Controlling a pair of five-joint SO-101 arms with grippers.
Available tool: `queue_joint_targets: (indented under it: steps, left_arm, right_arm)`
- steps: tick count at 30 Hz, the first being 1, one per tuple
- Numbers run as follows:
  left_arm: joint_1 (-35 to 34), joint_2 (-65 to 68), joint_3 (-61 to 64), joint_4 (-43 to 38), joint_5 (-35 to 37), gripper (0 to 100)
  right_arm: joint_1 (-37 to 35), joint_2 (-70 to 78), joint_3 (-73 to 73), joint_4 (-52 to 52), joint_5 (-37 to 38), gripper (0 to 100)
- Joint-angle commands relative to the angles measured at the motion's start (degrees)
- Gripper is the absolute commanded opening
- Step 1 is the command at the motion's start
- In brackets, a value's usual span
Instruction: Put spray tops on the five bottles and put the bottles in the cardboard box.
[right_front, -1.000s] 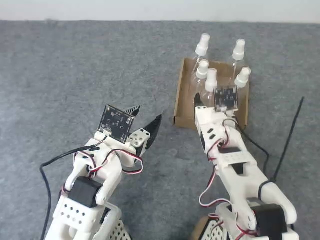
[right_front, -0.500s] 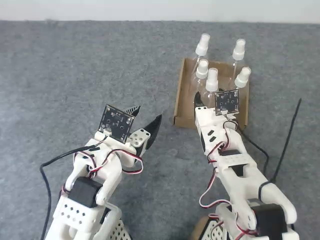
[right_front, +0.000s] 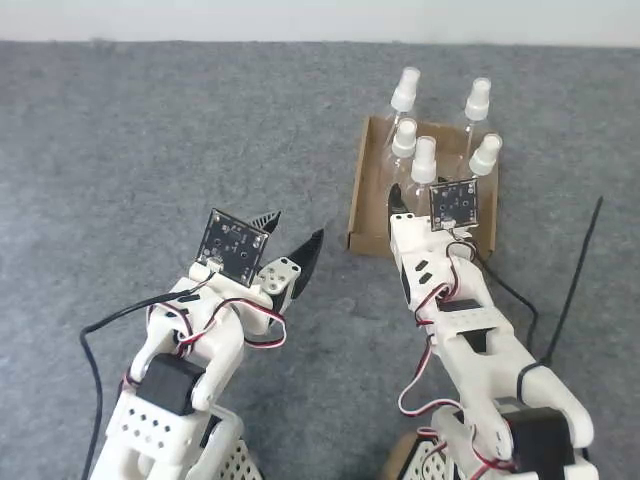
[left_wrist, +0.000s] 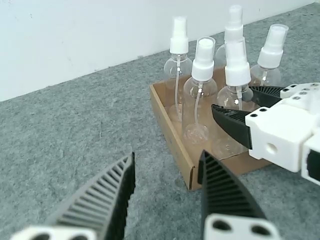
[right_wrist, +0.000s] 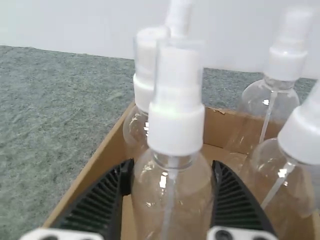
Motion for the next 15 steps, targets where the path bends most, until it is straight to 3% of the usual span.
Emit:
queue_joint_targets:
  steps: [1,8,15]
  left_arm:
    - [-0.4,0.1,-0.5,-1.3,-0.4,18]
    - [-0.4,0.1,-0.5,-1.3,-0.4,18]
    - [-0.4,0.1,-0.5,-1.3,-0.4,18]
  right_arm:
    - [-0.5,-0.7,-0.2,-1.5,0.9,16.1]
    - [-0.5,-0.8,-0.2,-1.3,0.9,16.2]
    - [-0.5,-0.5,-0.2,-1.2,0.9,29.2]
